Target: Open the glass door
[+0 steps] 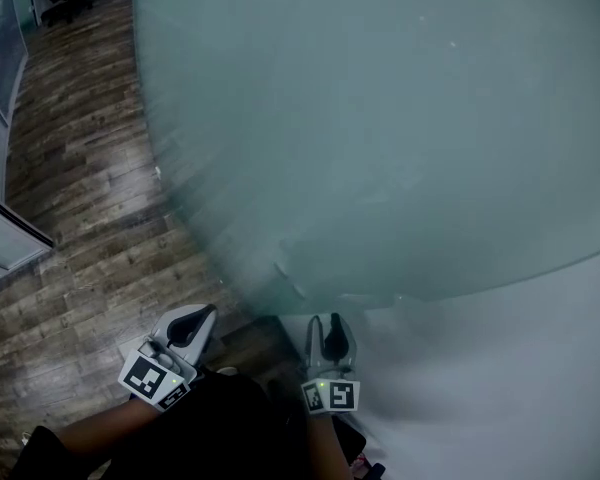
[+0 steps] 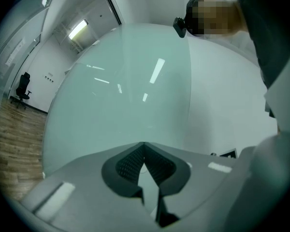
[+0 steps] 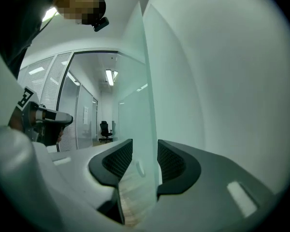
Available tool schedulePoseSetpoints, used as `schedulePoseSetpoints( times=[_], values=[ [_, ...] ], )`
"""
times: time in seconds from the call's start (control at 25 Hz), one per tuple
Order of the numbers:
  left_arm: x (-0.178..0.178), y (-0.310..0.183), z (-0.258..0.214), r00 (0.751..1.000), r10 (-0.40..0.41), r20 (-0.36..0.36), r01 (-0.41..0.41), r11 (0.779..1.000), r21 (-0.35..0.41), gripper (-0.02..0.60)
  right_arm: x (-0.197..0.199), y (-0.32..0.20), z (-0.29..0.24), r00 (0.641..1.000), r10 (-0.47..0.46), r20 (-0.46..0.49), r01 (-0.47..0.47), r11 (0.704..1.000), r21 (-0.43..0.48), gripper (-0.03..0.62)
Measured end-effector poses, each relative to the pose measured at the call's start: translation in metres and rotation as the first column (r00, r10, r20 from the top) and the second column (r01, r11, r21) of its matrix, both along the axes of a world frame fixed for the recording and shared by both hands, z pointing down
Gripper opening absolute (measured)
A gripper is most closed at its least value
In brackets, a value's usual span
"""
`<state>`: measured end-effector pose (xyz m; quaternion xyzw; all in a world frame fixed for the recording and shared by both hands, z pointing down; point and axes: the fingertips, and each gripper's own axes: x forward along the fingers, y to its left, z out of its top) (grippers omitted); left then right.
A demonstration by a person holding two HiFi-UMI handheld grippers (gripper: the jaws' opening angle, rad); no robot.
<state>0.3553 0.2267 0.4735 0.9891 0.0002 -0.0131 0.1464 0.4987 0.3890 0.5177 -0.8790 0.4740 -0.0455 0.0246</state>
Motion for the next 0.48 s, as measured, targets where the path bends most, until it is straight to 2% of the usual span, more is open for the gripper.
schedulePoseSetpoints(
  times=[0.12,0.24,0.32,0.48],
  values=[
    [-0.005,-0.013,-0.008,1.0,-0.001,-0.014,0.001,1.0,0.012,0.0,-0.016,-0.005,-0.01,1.0,0.007,-0.004,-0.007,1.0,0.012,0.126],
    [-0.012,-0.029,-0.014,1.0,-0.013,-0.021,0.014,1.0,0.013,0.0,-0.03,-0.024,-0.025,1.0,-0.021,-0.02,0.021,0.999,0.023,0.076],
    [-0.018,-0.042,-0.018,0.999,-0.029,-0.025,0.029,1.0,0.012,0.0,-0.04,-0.045,-0.033,0.998,-0.065,-0.01,0.065,0.997,0.032,0.003],
    [-0.034,-0.071,-0.022,0.997,-0.072,-0.033,0.072,0.997,0.008,0.0,-0.064,-0.098,-0.044,0.983,-0.18,-0.02,0.181,0.983,0.037,0.002]
  ],
)
